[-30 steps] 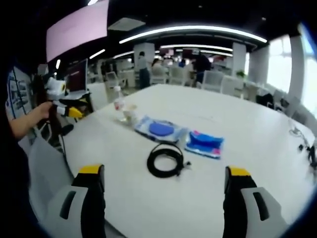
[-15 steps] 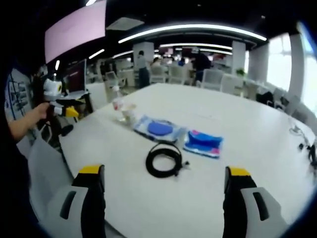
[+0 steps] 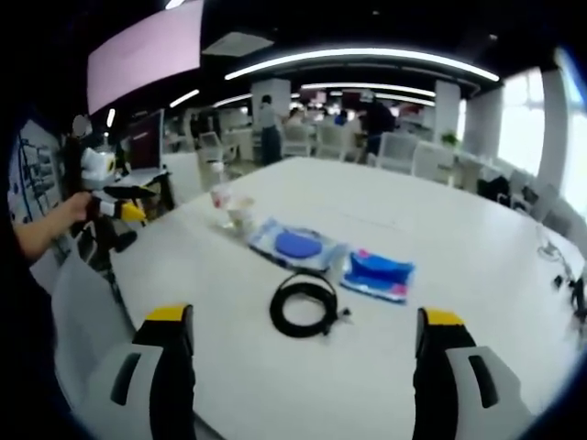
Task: Arrange the tabletop items into an orderly group along one side of the table until the central work area is clear of visible clutter.
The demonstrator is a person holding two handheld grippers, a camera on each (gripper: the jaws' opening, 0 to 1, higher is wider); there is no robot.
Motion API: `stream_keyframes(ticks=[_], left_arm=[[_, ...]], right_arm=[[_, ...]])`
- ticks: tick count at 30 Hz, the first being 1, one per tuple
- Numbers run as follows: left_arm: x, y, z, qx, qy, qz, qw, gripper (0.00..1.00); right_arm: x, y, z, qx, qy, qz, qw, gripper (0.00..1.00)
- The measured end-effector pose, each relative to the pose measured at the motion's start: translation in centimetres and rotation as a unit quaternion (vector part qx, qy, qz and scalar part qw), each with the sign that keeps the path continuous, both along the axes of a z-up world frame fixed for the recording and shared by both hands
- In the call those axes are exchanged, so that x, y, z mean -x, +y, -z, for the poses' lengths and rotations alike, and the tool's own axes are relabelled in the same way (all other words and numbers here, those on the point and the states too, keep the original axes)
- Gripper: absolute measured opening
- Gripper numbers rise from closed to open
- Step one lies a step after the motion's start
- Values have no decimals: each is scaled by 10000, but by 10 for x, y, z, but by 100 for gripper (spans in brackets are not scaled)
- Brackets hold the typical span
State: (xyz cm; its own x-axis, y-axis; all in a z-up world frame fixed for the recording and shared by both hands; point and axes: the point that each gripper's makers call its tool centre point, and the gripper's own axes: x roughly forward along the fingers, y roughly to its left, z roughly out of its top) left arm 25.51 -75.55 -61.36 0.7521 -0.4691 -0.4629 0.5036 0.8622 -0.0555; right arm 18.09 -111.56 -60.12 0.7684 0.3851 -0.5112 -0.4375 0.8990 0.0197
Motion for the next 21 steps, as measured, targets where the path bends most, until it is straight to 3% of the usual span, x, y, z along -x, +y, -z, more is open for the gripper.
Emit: stream_keyframes(ticks=[21], left_arm=[[0,2,-3,223,-72,-57,9997,98]], right_arm=[[1,-4,-3,-6,-5,46,10000,99]])
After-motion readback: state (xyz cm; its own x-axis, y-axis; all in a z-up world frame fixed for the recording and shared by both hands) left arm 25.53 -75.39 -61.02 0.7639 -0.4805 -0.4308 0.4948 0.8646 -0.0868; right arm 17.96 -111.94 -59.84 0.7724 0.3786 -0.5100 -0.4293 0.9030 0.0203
